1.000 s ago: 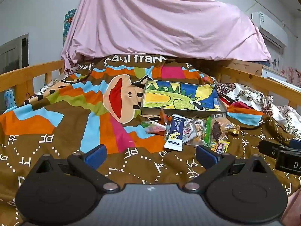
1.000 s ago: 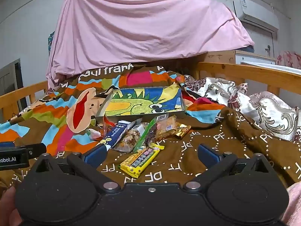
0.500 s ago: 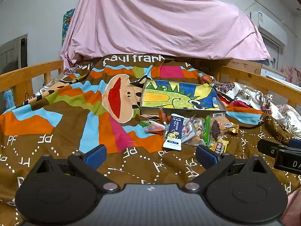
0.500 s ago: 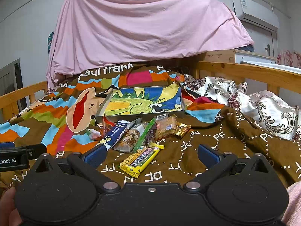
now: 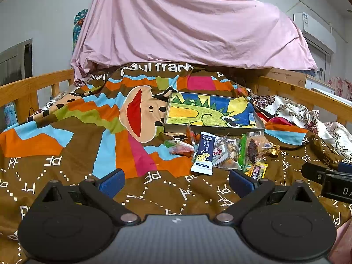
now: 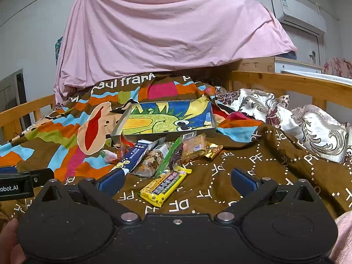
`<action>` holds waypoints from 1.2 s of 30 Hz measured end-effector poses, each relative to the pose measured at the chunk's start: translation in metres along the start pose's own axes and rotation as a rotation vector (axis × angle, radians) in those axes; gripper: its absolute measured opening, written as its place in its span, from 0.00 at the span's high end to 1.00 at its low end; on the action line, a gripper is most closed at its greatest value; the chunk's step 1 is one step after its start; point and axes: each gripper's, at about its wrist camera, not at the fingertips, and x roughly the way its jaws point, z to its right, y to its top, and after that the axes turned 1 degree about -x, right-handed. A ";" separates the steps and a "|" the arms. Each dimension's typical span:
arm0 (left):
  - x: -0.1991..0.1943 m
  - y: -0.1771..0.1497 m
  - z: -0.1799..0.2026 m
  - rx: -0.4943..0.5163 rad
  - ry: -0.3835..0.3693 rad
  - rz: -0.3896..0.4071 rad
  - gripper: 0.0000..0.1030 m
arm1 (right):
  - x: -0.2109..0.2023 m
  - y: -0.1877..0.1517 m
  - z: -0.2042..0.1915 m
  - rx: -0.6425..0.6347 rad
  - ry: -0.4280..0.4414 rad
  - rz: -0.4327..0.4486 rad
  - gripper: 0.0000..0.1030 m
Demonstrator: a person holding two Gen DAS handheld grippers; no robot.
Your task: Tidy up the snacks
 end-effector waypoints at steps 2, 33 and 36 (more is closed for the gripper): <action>0.000 0.000 0.000 0.000 0.001 0.000 0.00 | 0.000 0.000 0.000 0.000 0.000 0.000 0.00; 0.003 -0.007 0.001 -0.002 0.001 -0.009 0.00 | 0.002 0.001 0.001 0.011 -0.006 -0.009 0.00; 0.005 -0.011 -0.002 -0.006 -0.004 -0.017 0.00 | 0.004 -0.001 0.003 0.014 -0.008 -0.015 0.00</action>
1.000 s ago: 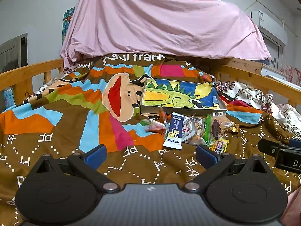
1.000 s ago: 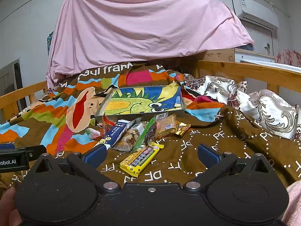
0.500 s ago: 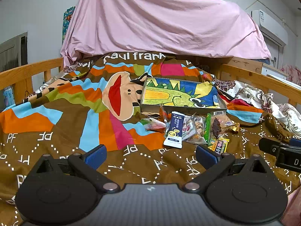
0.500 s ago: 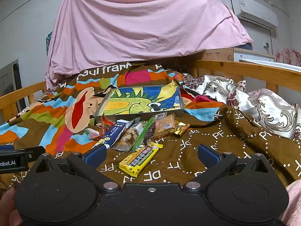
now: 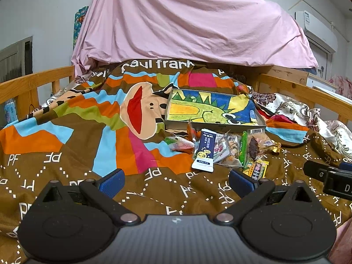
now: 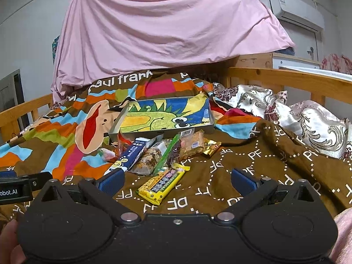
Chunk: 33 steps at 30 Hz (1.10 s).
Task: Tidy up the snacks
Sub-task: 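Lower the left tool onto the blue Se Ca stick while the right tool lowers onto the yellow Sushizi bar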
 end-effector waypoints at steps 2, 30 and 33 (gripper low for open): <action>0.001 -0.001 0.000 0.001 0.000 -0.005 0.00 | 0.000 -0.001 -0.002 0.001 0.000 -0.002 0.00; 0.047 0.012 -0.018 -0.084 0.022 -0.092 0.00 | 0.056 0.015 0.006 0.067 -0.039 -0.159 0.00; 0.063 0.020 -0.018 -0.075 0.009 -0.103 0.00 | 0.076 0.015 0.003 0.051 -0.020 -0.176 0.00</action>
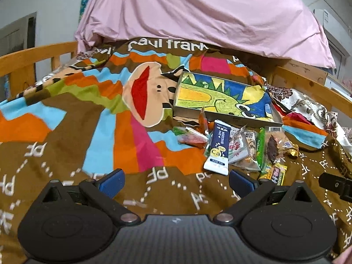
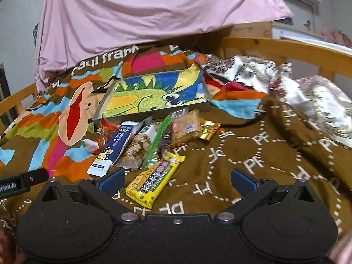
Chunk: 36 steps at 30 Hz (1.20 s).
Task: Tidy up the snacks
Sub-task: 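Lower the left tool onto the blue Se Ca stick while the right tool lowers onto the yellow Sushizi bar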
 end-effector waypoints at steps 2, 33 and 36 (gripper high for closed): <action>0.011 0.007 0.002 0.023 -0.015 -0.007 0.00 | 0.014 0.001 -0.004 -0.013 0.015 -0.017 0.00; 0.138 0.040 0.057 0.400 -0.124 -0.136 0.00 | 0.097 -0.011 -0.051 -0.163 -0.041 -0.111 0.01; 0.140 0.038 0.065 0.452 -0.136 -0.135 0.01 | 0.103 -0.013 -0.058 -0.195 -0.053 -0.115 0.01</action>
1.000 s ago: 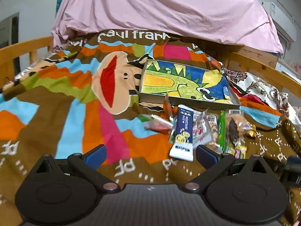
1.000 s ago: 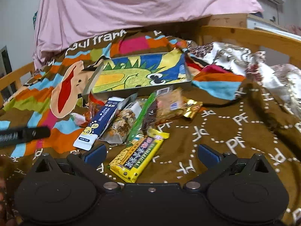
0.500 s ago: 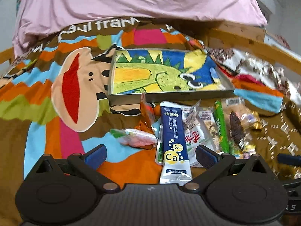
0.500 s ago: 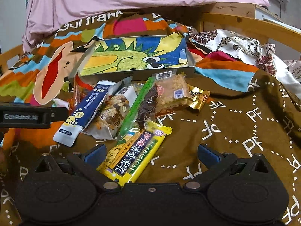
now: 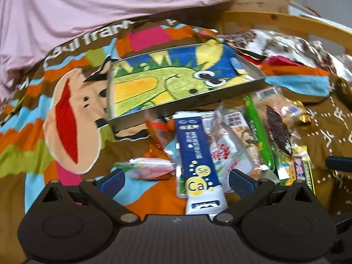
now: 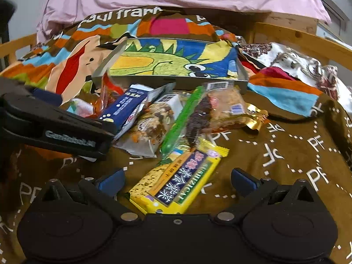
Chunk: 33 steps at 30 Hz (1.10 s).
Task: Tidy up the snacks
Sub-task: 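Lower the left tool onto the blue Se Ca stick while the right tool lowers onto the yellow Sushizi bar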
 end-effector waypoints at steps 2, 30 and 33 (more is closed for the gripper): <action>0.004 0.001 0.005 0.037 0.008 -0.008 0.01 | 0.005 -0.001 -0.002 -0.009 -0.021 -0.019 0.01; 0.027 0.012 0.010 0.056 -0.021 -0.024 0.28 | 0.007 -0.003 0.008 -0.029 -0.100 -0.012 0.10; 0.025 0.009 0.015 0.080 -0.009 -0.036 0.37 | 0.006 -0.003 0.007 -0.031 -0.088 -0.016 0.11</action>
